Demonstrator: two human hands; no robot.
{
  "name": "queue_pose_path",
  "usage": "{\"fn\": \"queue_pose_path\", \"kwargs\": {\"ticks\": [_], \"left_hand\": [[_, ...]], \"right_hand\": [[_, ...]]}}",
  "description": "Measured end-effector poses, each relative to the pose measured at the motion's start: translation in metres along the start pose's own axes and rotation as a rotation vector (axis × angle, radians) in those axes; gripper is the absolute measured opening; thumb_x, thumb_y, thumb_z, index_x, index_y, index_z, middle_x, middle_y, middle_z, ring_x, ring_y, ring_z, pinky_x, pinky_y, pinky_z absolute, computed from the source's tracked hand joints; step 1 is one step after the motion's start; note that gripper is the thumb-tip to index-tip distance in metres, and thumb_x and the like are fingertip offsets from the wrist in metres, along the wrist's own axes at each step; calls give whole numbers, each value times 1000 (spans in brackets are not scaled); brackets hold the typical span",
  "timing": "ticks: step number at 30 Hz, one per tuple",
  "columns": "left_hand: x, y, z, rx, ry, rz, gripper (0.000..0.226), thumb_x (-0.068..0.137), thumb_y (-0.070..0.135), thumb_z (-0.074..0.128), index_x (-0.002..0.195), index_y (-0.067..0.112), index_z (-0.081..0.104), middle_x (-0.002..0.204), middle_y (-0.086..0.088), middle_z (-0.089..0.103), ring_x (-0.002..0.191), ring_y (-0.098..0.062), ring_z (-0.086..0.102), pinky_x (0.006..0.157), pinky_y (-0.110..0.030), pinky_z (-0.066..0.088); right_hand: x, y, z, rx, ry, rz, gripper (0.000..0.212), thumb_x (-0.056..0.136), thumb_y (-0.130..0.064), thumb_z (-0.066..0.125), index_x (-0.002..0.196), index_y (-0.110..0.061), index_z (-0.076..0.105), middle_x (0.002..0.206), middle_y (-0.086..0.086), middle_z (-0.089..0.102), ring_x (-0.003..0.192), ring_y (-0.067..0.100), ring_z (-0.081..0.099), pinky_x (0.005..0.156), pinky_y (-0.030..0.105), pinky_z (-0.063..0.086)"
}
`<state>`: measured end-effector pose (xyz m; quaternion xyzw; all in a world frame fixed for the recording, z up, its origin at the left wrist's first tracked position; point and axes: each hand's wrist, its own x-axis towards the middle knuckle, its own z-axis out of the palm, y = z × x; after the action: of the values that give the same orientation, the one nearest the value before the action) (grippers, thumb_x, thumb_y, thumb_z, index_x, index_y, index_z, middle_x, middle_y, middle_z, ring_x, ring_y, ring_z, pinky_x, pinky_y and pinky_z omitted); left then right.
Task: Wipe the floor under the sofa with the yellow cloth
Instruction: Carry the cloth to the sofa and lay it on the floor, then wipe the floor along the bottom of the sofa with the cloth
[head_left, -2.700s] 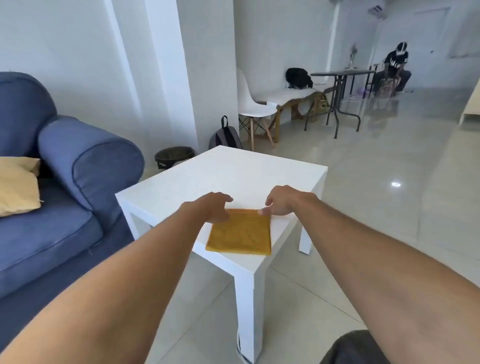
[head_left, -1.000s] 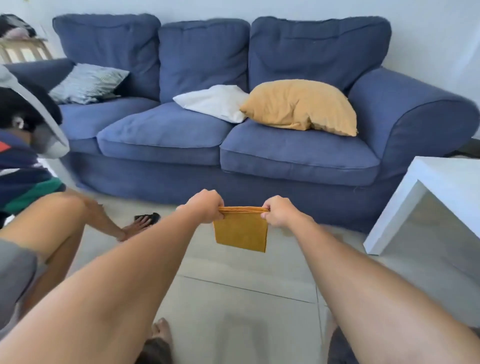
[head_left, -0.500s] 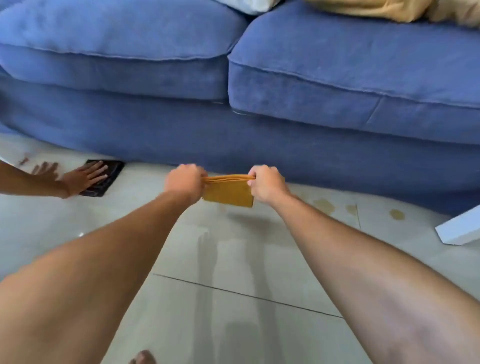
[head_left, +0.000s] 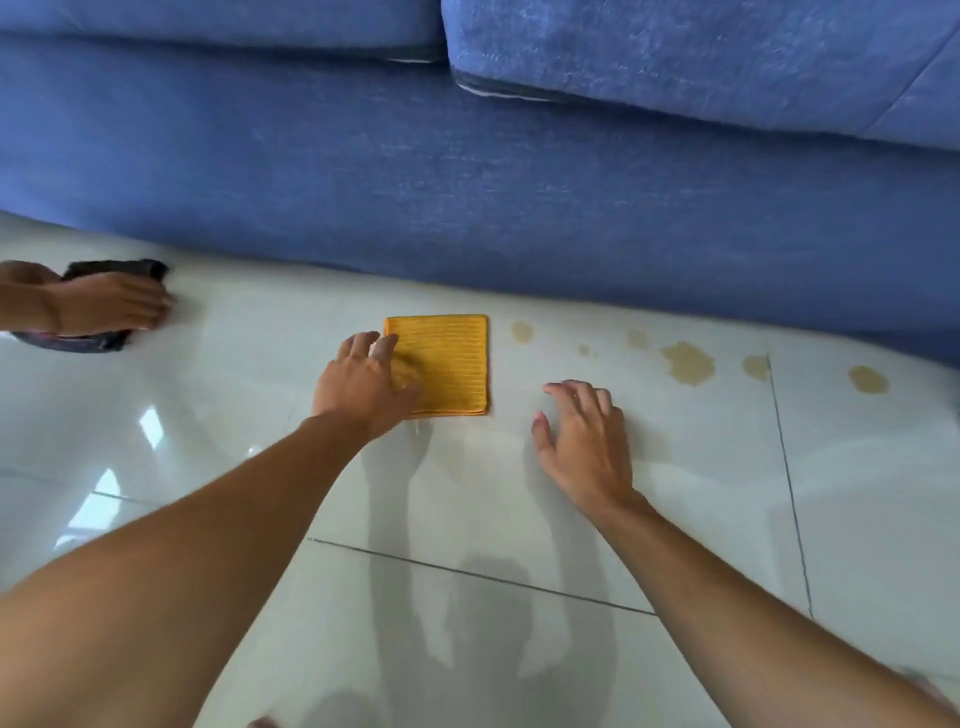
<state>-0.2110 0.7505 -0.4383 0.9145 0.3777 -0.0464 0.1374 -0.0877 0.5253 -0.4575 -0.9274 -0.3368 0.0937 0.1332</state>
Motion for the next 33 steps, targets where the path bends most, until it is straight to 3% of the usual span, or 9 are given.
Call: {"fn": "queue_pose_path", "kwargs": {"ticks": [3, 7, 10, 15, 20, 24, 30, 33], "left_hand": [[24, 29, 26, -50, 59, 42, 68, 97, 51, 41, 157, 25, 22, 166, -10, 13, 153, -29, 7, 121, -45, 17], [41, 47, 69, 28, -6, -12, 65, 97, 64, 17, 156, 43, 0, 166, -13, -11, 152, -34, -9, 124, -47, -4], [60, 51, 85, 76, 122, -2, 65, 93, 68, 8, 154, 48, -2, 165, -19, -11, 151, -39, -9, 122, -51, -6], [88, 107, 97, 84, 106, 94, 62, 93, 67, 17, 152, 54, 6, 163, -27, -8, 149, -48, -8, 120, -57, -5], [22, 182, 125, 35, 77, 346, 59, 94, 63, 28, 151, 52, 21, 162, -29, 0, 148, -50, -4, 120, -59, 1], [-38, 139, 128, 74, 72, 377, 60, 93, 67, 27, 151, 55, 17, 165, -23, 1, 150, -46, -1, 121, -56, 5], [-5, -4, 82, 110, 83, -3, 63, 87, 74, 12, 148, 62, 5, 166, -19, -4, 151, -40, -5, 123, -52, 1], [44, -20, 70, 112, 102, -105, 66, 86, 76, 11, 150, 59, 8, 165, -22, -3, 150, -44, -4, 122, -53, -2]], "right_hand": [[-17, 42, 11, -61, 131, 126, 50, 93, -36, 44, 136, -14, 55, 145, 10, 53, 131, 33, 48, 113, 47, 34], [-29, 79, 23, -129, 70, 127, 62, 96, -43, 27, 151, -19, 38, 161, 4, 33, 150, 28, 27, 123, 54, 16], [-26, 85, 33, -122, 133, 109, 60, 96, -43, 29, 150, -19, 40, 160, 3, 35, 149, 28, 30, 121, 56, 20], [-23, 86, 39, -95, 224, 110, 56, 95, -38, 34, 144, -17, 50, 155, 4, 44, 145, 28, 38, 121, 55, 22], [-26, 89, 25, 274, 347, 103, 48, 94, -17, 43, 139, -8, 54, 150, 9, 49, 142, 27, 43, 119, 54, 28], [-38, 99, 13, 210, 317, 87, 49, 97, -23, 40, 142, -8, 51, 154, 11, 44, 145, 28, 37, 121, 52, 25], [-42, 113, 19, -73, 126, 109, 61, 97, -43, 23, 152, -20, 36, 162, 4, 30, 152, 24, 22, 124, 54, 14], [-39, 115, 28, -122, 130, 110, 60, 98, -44, 26, 153, -21, 33, 163, 4, 28, 152, 26, 21, 123, 55, 15]]}}
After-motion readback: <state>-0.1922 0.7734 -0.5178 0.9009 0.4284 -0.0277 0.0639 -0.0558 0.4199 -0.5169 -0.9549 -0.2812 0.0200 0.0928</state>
